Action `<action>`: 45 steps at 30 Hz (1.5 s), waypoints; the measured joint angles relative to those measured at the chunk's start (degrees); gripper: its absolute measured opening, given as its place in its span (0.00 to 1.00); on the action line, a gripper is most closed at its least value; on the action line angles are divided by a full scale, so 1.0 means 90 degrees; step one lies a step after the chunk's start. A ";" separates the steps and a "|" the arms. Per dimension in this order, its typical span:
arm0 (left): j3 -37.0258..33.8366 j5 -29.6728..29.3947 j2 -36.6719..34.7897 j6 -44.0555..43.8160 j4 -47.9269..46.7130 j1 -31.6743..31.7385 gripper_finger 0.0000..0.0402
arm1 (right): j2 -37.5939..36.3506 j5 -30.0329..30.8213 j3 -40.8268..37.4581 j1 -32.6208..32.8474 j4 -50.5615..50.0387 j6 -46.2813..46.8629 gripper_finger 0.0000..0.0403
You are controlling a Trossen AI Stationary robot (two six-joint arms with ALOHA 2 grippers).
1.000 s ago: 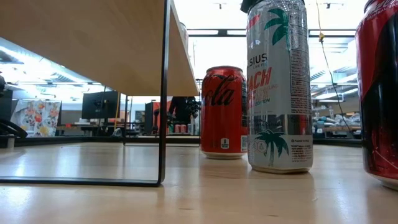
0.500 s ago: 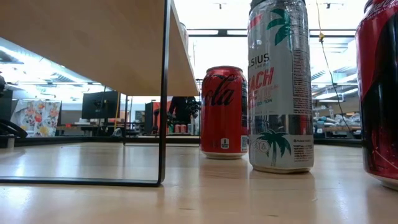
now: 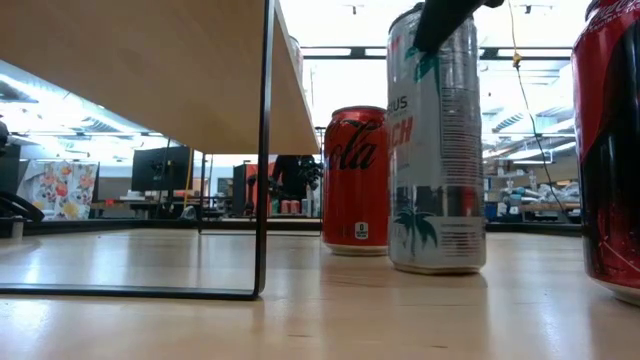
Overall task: Pick and place cans onto a shelf
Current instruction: Put the white-pink soda can on the shelf aligned with the other white-pink soda can
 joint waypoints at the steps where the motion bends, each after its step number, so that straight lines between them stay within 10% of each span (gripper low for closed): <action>1: 0.0000 0.0001 0.0000 0.0000 0.0000 -0.0002 0.81 | -0.0002 0.0000 0.0000 -0.0010 -0.0008 -0.0005 0.72; 20: 0.0053 0.0728 0.0003 -0.1281 -0.0359 -0.0004 0.81 | -0.1520 -0.0050 0.0127 -0.0859 -0.1593 -0.0274 0.69; 31: 0.1537 0.1299 0.0831 -0.1782 -0.2301 -0.0017 0.81 | -0.1167 -0.0303 0.2118 -0.1954 -0.2620 -0.1475 0.68; 45: 0.1783 0.1299 0.1134 -0.2006 -0.2803 -0.0015 0.81 | -0.0474 -0.0875 0.2912 -0.2270 -0.1005 -0.2526 0.69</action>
